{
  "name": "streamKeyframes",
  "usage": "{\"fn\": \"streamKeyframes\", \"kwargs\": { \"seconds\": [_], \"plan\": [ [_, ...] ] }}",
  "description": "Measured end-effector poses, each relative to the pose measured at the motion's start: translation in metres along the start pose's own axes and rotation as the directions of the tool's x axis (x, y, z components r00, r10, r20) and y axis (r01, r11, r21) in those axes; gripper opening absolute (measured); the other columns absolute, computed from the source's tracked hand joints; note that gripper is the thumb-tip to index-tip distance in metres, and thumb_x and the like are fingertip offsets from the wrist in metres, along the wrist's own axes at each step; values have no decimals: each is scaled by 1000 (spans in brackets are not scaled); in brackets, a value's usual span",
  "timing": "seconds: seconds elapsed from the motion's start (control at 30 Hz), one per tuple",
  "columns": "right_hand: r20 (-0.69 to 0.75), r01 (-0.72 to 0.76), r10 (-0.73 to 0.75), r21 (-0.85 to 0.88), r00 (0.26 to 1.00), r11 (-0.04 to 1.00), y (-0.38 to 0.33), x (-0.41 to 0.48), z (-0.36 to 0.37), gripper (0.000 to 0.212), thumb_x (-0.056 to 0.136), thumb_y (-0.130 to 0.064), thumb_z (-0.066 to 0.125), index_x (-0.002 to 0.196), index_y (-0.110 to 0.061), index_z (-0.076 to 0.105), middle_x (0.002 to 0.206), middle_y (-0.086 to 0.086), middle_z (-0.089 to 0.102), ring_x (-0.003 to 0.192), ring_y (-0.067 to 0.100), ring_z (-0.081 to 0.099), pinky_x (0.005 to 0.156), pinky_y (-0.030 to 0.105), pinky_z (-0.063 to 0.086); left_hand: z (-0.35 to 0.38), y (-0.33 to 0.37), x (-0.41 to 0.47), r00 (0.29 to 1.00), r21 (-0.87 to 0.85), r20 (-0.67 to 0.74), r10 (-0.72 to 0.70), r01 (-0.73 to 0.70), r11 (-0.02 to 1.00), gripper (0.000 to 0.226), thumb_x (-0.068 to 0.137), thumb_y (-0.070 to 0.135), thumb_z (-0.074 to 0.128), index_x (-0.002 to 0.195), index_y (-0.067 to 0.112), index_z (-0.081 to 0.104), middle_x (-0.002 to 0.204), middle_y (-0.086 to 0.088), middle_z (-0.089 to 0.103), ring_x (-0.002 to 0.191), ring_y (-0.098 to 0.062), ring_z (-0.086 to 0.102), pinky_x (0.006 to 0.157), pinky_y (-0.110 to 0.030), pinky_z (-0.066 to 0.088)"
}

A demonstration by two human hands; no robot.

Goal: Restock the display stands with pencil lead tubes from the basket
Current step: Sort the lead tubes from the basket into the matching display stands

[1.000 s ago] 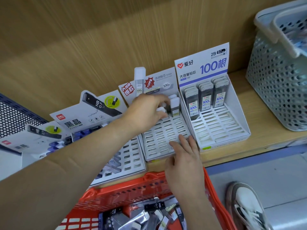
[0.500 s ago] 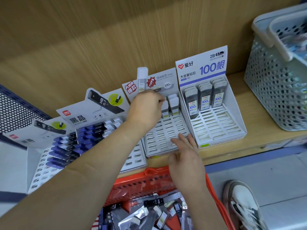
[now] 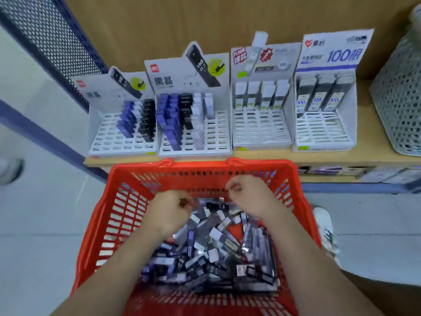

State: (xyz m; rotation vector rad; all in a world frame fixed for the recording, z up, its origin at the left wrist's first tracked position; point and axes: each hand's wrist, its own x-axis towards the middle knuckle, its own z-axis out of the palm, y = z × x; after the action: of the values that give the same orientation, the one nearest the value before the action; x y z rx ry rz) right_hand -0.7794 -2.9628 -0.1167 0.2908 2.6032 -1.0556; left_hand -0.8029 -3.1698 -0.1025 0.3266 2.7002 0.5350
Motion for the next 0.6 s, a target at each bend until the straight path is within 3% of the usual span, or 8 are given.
{"fn": "streamKeyframes", "kwargs": {
  "seconds": [0.1, 0.17, 0.27, 0.37, 0.5, 0.6],
  "plan": [
    [192, -24, 54, -158, 980, 987, 13, -9, 52, 39, 93, -14, 53, 131, -22, 58, 128, 8, 64, 107, 29, 63, 85, 38, 52, 37, -44, -16, 975, 157, 200, -94, 63, 986, 25, 91, 22, 53, 109, 20, 69, 106, -2, 71, 93, -21, 65, 77, -29, 51],
    [283, 3, 68, -244, 957, 970, 18, -15, 84, 54, 96, -13, 55, 147, -23, 41, 149, 6, 45, 122, 28, 54, 90, 37, 49, 56, -64, -26, 960, 188, 249, -129, 83, 979, 26, 94, 28, 50, 112, 17, 65, 106, -9, 69, 96, -27, 63, 77, -33, 48],
    [371, 89, 32, -305, 928, 948, 18, -23, 120, 75, 93, -6, 58, 156, -23, 21, 165, 1, 8, 151, 23, 8, 117, 38, 23, 85, -91, -30, 955, 215, 273, -114, 56, 975, 37, 94, 37, 50, 126, 18, 53, 117, -11, 61, 115, -28, 53, 93, -34, 37],
    [414, 133, 54, -409, 909, 903, 13, -22, 142, 93, 85, 9, 50, 158, -29, 5, 165, -7, -11, 151, 17, -16, 121, 45, 14, 113, -108, -28, 932, 198, 332, -143, 79, 977, 71, 87, 44, 60, 144, 14, 30, 141, -10, 41, 132, -29, 34, 110, -40, 26],
    [416, 130, 111, -510, 902, 851, 16, -12, 162, 101, 83, 13, 46, 157, -32, -6, 164, -4, -19, 150, 19, -22, 120, 48, 6, 135, -115, -22, 934, 68, 301, -190, 178, 982, 82, 84, 37, 68, 146, 12, 20, 147, -12, 28, 133, -33, 31, 110, -42, 32],
    [344, 87, 141, -570, 928, 817, 22, -9, 173, 89, 88, 2, 51, 157, -30, 4, 165, -1, -5, 152, 22, -9, 118, 51, 13, 142, -110, -17, 942, 116, 252, -219, 196, 974, 71, 81, 24, 72, 136, 14, 28, 136, -11, 37, 124, -31, 44, 100, -43, 43]
  ]
}}
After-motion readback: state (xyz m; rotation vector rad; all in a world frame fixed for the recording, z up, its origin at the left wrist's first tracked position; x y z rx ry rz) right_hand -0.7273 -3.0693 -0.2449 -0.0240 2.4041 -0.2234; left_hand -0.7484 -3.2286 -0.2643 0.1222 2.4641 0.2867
